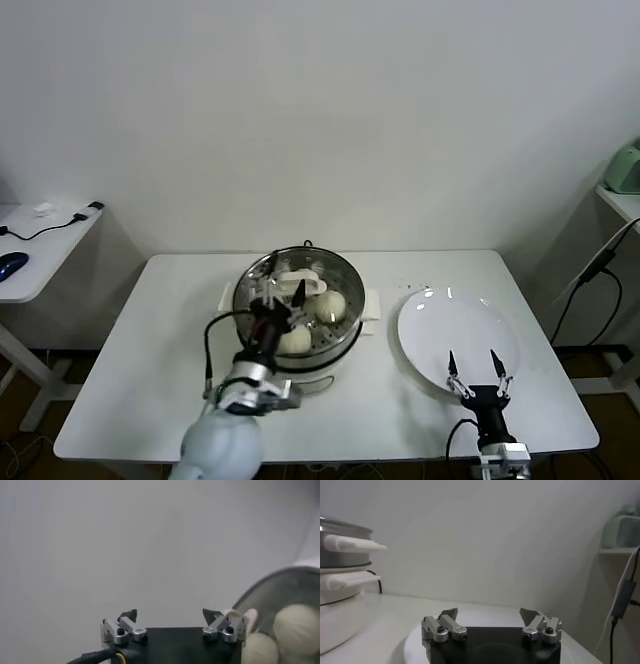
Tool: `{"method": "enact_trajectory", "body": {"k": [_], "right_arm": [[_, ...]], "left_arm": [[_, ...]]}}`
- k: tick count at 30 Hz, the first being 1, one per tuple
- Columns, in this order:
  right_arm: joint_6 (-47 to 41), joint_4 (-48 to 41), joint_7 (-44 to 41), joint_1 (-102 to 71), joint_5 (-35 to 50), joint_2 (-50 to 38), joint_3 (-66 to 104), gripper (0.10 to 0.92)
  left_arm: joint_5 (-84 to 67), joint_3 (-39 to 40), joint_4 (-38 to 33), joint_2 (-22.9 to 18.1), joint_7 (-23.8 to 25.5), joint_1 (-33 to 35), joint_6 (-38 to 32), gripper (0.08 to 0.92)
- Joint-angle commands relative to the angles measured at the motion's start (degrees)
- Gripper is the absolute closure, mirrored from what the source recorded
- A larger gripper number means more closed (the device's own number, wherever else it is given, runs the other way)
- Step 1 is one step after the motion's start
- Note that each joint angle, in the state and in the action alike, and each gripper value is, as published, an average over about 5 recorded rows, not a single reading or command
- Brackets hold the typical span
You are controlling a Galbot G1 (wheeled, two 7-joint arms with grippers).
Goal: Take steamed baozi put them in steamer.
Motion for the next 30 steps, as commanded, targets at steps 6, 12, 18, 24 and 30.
{"method": "enact_trajectory", "body": {"k": [6,12,18,24,30], "right_arm": [[1.67,-0.49,-0.18,1.10,1.24,-0.12,-0.15,0.203],[1.34,-1.20,0.04,1.04,2.84,-0.03,-0.15,0.202],[-0.10,-1.21,-0.07,0.55,4.08,-0.04,-0.24,0.203],[-0.36,-0.88,-0.39,0.41,4.06,-0.17,-0.24,0.203],[-0.20,-0.72,-0.37,0.29,4.04,-0.12,-0.17,0.203]], "left_arm": [[-71.58,-35.15,8.82,8.56,-6.07,14.51,-22.41,0.177],[-73.70,-34.02,16.34,8.92,-4.21,14.43,-24.42,0.177],[-72.76,-30.16,23.31,8.41,-2.35,13.72,-29.29,0.177],[-71.64,-28.63,24.72,8.01,-1.67,14.00,-30.60,0.177],[-70.85,-28.01,24.58,7.65,-1.27,14.33,-31.05,0.177]]}}
